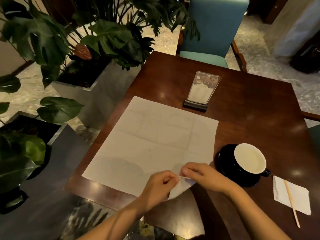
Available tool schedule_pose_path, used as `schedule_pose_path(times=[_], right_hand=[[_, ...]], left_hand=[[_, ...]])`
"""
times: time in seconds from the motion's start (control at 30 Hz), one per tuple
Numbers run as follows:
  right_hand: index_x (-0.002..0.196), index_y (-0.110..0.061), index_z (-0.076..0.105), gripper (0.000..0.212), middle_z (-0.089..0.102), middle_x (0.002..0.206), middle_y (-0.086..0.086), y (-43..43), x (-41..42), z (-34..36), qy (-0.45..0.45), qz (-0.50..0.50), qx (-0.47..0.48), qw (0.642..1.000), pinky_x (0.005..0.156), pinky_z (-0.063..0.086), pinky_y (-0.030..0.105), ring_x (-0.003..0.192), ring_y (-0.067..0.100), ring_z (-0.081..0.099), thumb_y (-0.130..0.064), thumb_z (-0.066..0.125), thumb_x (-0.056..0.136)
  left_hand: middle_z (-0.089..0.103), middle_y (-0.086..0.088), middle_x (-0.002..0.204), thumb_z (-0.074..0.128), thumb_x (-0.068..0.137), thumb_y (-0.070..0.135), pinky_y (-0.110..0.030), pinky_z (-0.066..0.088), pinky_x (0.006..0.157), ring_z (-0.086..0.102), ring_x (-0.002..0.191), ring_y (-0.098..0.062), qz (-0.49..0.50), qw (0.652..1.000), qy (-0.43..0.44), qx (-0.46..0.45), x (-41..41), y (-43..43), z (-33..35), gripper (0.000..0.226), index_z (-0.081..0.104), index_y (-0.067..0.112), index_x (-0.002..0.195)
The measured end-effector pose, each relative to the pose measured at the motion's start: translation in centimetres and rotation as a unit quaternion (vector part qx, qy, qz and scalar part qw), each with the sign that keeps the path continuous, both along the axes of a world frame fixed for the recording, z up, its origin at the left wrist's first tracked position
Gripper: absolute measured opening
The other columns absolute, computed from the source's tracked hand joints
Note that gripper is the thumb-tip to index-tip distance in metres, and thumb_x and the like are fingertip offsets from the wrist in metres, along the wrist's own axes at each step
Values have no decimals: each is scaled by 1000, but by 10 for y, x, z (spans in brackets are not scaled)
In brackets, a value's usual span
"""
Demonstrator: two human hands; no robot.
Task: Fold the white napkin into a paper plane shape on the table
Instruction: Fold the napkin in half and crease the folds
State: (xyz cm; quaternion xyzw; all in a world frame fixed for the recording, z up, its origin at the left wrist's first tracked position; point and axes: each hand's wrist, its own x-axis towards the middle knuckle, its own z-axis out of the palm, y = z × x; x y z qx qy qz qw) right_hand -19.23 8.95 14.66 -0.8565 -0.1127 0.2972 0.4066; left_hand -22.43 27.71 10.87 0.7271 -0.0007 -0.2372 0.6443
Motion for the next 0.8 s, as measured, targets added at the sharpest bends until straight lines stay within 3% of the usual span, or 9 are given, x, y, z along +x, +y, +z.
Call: schedule_pose_path(times=[0.1,0.2,0.3,0.47,0.53,0.63,0.7,0.8], right_hand=[[95,-22,66,21,65,93,-9,-7,1,-1,31,7,8,999,82,46,21,86,3,60,-41,61,86],[86,-17,67,12,64,84,-2,-4,12,0,0,-13,18,1000,77,45,22,78,2,57,-28,62,89],[78,-23,66,13,62,77,-7,7,32,8,-26,-26,26,999,71,44,18,70,-1,55,-20,61,90],[83,-17,69,7,67,85,12,31,89,23,-67,-9,1,998,74,47,33,78,25,60,-21,64,87],[75,-20,66,12,62,77,14,45,115,27,-78,1,5,997,67,43,30,68,21,53,-20,64,87],[64,-20,57,24,52,64,1,64,153,28,-89,11,8,996,58,35,19,58,9,44,-16,64,87],[61,-20,56,26,49,60,-8,74,177,27,-100,8,3,995,53,33,13,53,4,43,-15,65,86],[66,-19,59,20,52,64,-8,89,211,19,-120,-9,9,993,56,35,20,58,5,45,-14,66,84]], left_hand=[[57,-6,64,59,90,23,-30,39,58,49,59,-15,18,1000,23,9,4,7,-4,21,66,15,72],[55,5,57,59,90,24,-27,39,58,49,57,-11,15,1000,22,16,11,9,-1,27,63,24,63],[58,12,56,60,89,26,-18,40,58,51,56,-3,-5,1000,6,20,24,14,11,25,64,28,64],[65,10,64,63,86,20,-13,45,57,57,60,-6,36,998,1,50,68,33,36,11,67,21,76],[67,-2,77,64,86,18,-16,45,63,58,69,-13,66,994,-7,88,94,45,44,8,68,12,85],[69,-11,92,64,85,16,-30,50,77,61,82,-22,81,989,-13,124,131,61,53,15,69,4,93],[68,-10,89,64,84,13,-31,50,75,61,80,-23,87,987,-10,131,153,70,58,15,70,3,94],[63,-6,77,65,81,6,-30,46,71,56,73,-20,107,981,-25,160,189,81,55,10,69,-2,87]])
